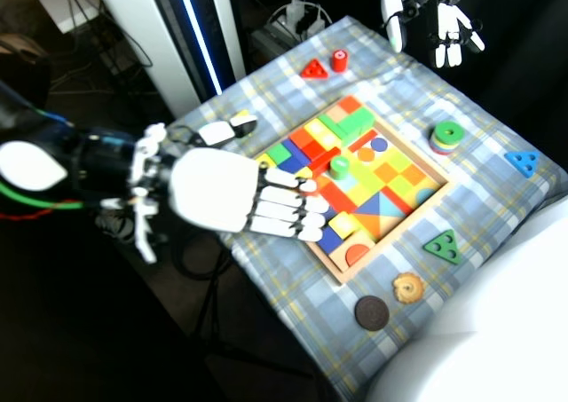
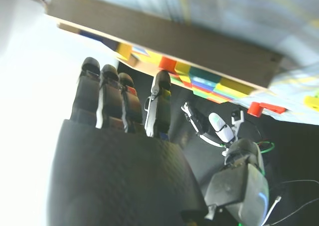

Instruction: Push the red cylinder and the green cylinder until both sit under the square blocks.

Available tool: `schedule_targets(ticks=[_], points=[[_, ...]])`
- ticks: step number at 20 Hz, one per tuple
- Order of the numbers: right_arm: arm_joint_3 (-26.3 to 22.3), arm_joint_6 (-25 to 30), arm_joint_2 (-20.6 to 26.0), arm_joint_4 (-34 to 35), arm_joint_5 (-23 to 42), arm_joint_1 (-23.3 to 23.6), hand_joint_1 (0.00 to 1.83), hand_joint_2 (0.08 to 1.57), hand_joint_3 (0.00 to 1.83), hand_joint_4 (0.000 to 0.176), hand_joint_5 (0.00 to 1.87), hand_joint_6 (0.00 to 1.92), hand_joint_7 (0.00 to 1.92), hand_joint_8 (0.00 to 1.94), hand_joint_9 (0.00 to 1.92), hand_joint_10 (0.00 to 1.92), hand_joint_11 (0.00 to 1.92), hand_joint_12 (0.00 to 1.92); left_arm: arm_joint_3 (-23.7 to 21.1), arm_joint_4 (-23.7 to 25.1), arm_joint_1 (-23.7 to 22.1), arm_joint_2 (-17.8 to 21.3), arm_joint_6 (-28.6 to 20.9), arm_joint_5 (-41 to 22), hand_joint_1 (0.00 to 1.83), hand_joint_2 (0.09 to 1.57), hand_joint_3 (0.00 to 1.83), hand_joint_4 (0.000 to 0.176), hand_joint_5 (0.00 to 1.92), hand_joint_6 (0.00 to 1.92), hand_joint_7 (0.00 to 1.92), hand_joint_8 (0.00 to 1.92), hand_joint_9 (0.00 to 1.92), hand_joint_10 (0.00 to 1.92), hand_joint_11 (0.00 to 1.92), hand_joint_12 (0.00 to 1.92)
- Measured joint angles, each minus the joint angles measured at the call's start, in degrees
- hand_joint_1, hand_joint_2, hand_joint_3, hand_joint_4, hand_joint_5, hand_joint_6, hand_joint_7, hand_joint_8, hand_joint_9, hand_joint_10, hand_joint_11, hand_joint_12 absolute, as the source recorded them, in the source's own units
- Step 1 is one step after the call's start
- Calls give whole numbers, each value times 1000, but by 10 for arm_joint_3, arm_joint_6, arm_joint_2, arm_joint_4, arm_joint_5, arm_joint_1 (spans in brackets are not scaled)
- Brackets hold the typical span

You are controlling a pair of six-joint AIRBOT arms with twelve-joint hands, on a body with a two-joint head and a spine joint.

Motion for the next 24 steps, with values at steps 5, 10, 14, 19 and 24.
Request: schedule_targets(ticks=[5,10,14,19,24], points=[[-16,-57,16,51,0,-19,0,772,1,176,373,3,0,0,0,0,0,0,0,-1,0,0,0,0,812,1240,0,0,643,3,480,0,419,3,0,0],[-22,-81,28,70,-7,-25,0,773,2,176,378,3,0,0,0,0,0,0,0,-1,0,0,0,1,784,1251,2,0,631,2,476,3,415,4,0,0],[-25,-91,31,76,-9,-25,0,766,0,176,366,0,0,0,0,0,0,0,-1,-3,0,0,0,1,774,1249,1,0,627,3,473,1,425,8,0,0],[-38,-112,40,101,-25,-27,0,748,0,176,363,0,0,0,0,0,0,0,-1,-4,0,0,0,1,782,1262,6,0,617,0,465,0,415,3,0,0],[-63,-117,63,122,12,-29,0,790,13,175,399,8,0,0,0,0,0,0,-1,-5,0,0,0,2,827,1243,0,0,656,13,486,8,435,10,0,0]])
